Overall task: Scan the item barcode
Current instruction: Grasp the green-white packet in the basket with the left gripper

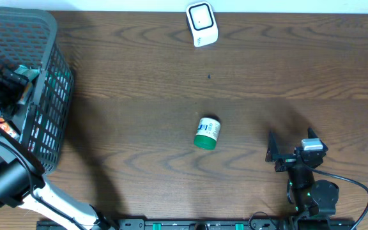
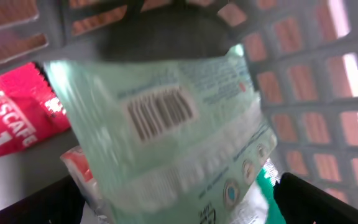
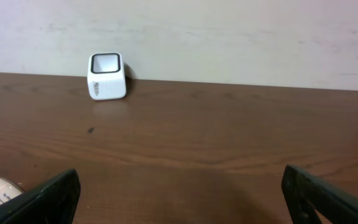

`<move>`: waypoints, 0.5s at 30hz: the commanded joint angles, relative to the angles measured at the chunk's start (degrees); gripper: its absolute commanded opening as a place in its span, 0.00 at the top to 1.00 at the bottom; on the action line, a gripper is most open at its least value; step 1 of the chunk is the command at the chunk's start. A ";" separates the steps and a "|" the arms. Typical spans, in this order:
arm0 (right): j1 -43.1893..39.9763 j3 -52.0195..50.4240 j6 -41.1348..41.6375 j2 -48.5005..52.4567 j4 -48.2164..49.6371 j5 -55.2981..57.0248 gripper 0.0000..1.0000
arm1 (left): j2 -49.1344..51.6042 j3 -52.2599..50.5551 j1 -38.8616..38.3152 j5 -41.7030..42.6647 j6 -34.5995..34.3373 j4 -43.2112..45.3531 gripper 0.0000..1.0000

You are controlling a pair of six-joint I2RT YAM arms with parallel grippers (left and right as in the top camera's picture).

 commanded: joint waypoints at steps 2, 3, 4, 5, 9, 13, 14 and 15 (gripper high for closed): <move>-0.31 -0.04 0.79 -0.07 -0.22 0.15 0.01 | -0.04 -0.20 -0.09 1.68 -2.36 1.49 0.02; -0.31 -0.04 0.79 -0.07 -0.22 0.15 0.01 | -0.04 -0.20 -0.09 1.68 -2.34 1.66 0.02; -0.31 -0.04 0.79 -0.07 -0.24 0.15 0.01 | -0.04 -0.20 -0.09 1.68 -2.34 1.81 0.02; -0.31 -0.04 0.79 -0.07 -0.22 0.15 0.01 | -0.04 -0.20 -0.28 1.68 -2.34 1.92 0.02; -0.31 -0.04 0.79 -0.07 -0.22 0.15 0.01 | 0.61 -0.37 -1.62 1.64 -2.29 3.06 0.02; -0.31 -0.04 0.79 -0.07 -0.22 0.15 0.01 | 2.01 -0.37 -3.69 1.64 -2.32 4.57 0.02; -0.31 -0.04 0.79 -0.07 -0.24 0.15 0.01 | 2.21 -0.37 -4.15 1.62 -2.29 4.92 0.02; -0.31 -0.04 0.79 -0.07 -0.22 0.15 0.01 | 2.27 -0.37 -4.57 1.62 -2.29 5.16 0.02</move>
